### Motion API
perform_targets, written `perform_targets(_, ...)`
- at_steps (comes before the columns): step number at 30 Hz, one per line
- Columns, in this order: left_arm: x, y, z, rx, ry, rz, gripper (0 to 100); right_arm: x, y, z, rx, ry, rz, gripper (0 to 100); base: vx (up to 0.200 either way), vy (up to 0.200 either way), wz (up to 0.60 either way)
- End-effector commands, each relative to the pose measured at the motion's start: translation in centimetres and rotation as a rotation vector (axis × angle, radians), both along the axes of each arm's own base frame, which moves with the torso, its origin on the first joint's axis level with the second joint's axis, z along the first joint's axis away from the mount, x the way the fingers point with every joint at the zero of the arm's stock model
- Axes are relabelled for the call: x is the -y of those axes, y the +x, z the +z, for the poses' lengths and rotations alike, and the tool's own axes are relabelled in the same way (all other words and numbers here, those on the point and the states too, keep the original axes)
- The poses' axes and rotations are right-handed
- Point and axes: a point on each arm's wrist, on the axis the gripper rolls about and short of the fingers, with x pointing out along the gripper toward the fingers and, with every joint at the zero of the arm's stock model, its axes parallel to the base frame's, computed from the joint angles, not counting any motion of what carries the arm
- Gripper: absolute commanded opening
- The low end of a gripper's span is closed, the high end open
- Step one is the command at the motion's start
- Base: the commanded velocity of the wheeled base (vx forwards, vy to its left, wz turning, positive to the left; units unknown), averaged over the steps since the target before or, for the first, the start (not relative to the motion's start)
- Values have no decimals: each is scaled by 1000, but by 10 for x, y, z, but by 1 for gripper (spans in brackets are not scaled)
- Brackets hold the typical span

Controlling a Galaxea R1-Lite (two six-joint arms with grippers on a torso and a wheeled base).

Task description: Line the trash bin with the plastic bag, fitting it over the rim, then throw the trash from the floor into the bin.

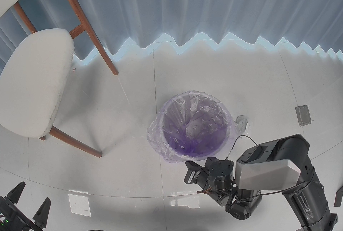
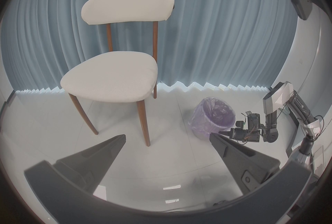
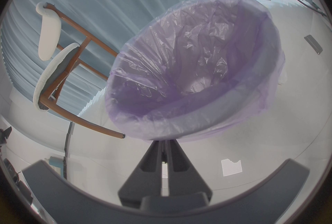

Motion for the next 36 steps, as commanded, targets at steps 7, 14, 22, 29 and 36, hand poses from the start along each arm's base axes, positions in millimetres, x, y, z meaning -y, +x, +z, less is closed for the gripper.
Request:
perform_targets(7, -3, -12, -14, 50, 16, 5, 100, -12, 14, -26, 29, 4, -27, 0, 0, 0, 0)
perform_targets(14, -3, -12, -15, 49, 54, -3, 100, -14, 22, -25, 44, 31, -45, 0, 0, 0, 0)
perform_targets(22, -3, -12, -15, 49, 52, -2, 100, -14, 35, -23, 12, 55, -77, 0, 0, 0, 0)
perform_targets(29, -3, -12, -15, 49, 51, 0, 100, -19, 44, -16, -104, -15, -94, 0, 0, 0, 0)
perform_targets(36, -3, -12, -15, 49, 51, 0, 100, -23, 48, -12, -200, -79, -107, 0, 0, 0, 0)
